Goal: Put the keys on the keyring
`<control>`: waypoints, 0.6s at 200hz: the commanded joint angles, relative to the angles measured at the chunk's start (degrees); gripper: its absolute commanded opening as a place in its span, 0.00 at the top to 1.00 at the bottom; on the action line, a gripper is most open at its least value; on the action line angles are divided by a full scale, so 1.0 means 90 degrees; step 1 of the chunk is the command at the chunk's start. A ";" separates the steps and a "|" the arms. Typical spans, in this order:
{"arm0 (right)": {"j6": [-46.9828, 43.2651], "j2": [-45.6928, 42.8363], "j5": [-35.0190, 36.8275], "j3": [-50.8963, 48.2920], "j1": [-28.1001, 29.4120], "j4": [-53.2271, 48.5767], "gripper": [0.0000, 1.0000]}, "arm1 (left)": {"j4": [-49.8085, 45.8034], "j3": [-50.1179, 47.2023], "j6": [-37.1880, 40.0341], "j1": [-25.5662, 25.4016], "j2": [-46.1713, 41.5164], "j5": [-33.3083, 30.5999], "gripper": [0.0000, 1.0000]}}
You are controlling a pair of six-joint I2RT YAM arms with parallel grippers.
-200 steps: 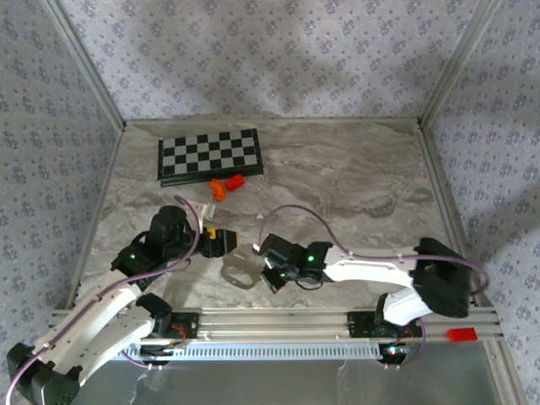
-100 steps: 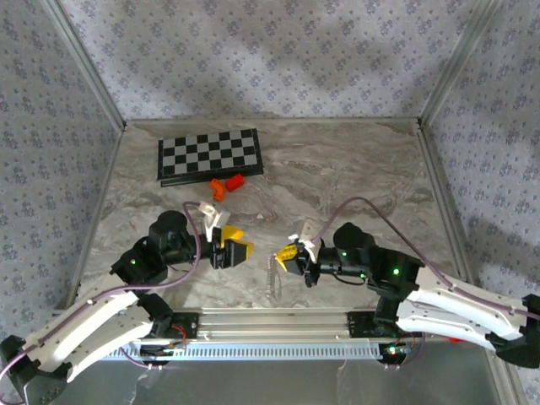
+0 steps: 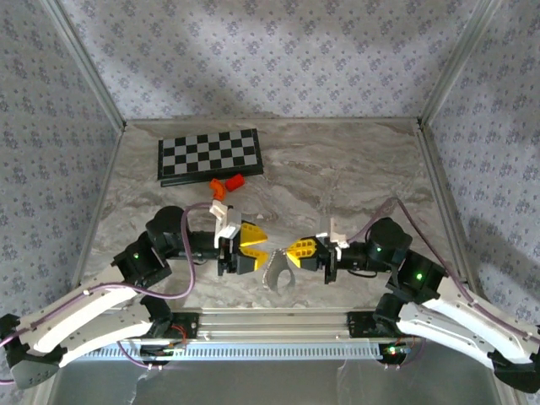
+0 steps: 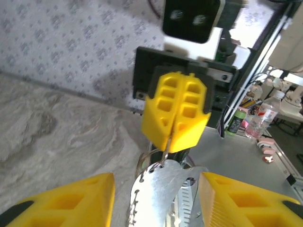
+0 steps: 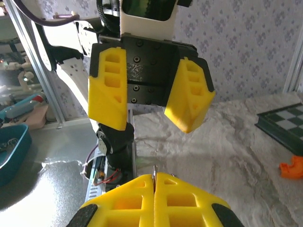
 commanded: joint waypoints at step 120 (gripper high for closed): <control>0.0044 -0.0115 -0.0470 0.0049 -0.0404 0.0857 1.00 | -0.0422 0.0933 0.1347 -0.0597 0.0715 -0.0552 0.61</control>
